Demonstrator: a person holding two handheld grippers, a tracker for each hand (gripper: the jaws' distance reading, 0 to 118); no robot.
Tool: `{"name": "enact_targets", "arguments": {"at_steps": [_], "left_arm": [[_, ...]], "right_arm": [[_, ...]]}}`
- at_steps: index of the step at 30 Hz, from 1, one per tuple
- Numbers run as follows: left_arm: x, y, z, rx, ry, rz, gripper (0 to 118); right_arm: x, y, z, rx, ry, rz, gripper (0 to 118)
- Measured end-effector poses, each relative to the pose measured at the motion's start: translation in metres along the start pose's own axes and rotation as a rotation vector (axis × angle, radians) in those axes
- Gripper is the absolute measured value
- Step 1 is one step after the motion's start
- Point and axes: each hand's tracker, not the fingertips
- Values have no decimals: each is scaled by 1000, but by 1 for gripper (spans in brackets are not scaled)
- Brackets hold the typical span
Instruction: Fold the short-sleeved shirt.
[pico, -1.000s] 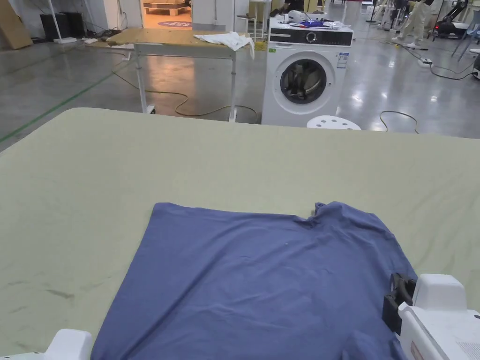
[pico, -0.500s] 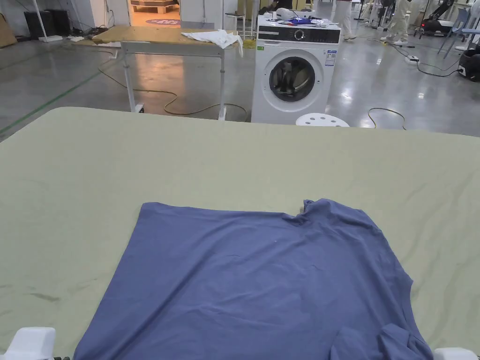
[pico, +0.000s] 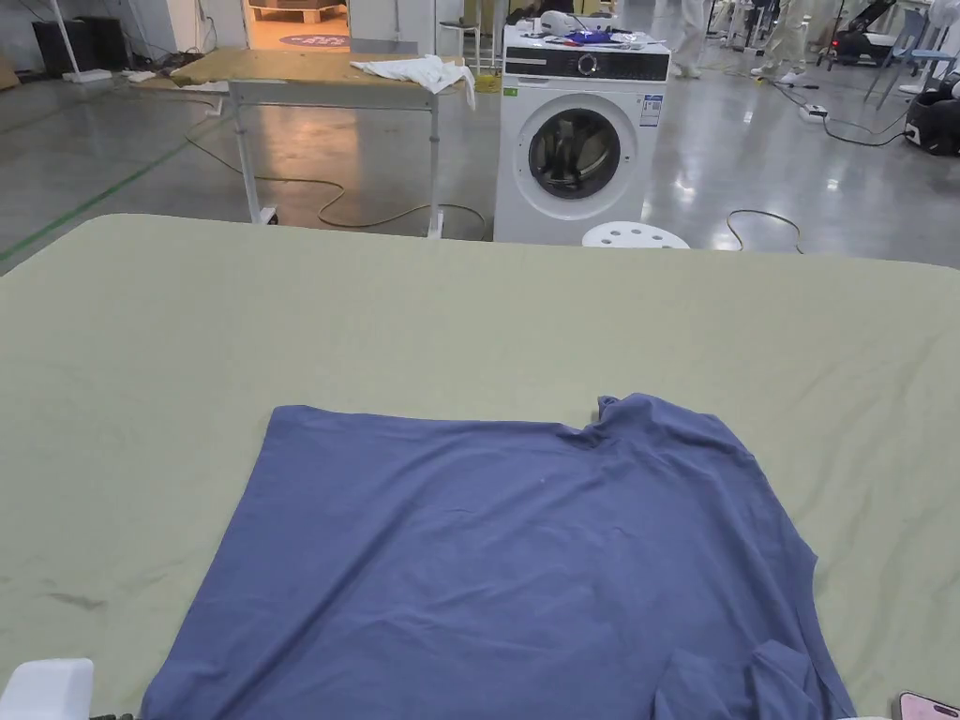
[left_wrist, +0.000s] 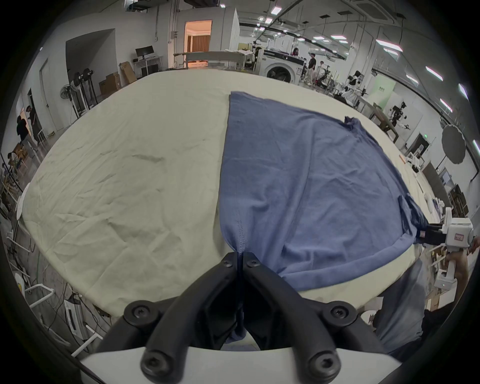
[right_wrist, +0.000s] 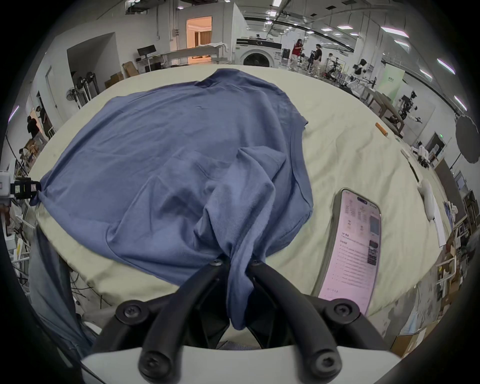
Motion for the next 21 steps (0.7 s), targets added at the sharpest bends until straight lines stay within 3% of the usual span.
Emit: {"name": "enact_targets", "arguments": {"at_steps": [9,21], "left_arm": [[-6,49,9,139,-34,55,0],[-10,148,-42,82,-117,206,0]], "right_arm": [[18,52,41,133,-28,-59,6],[49,154,-10,157,-16,-110,6]]}}
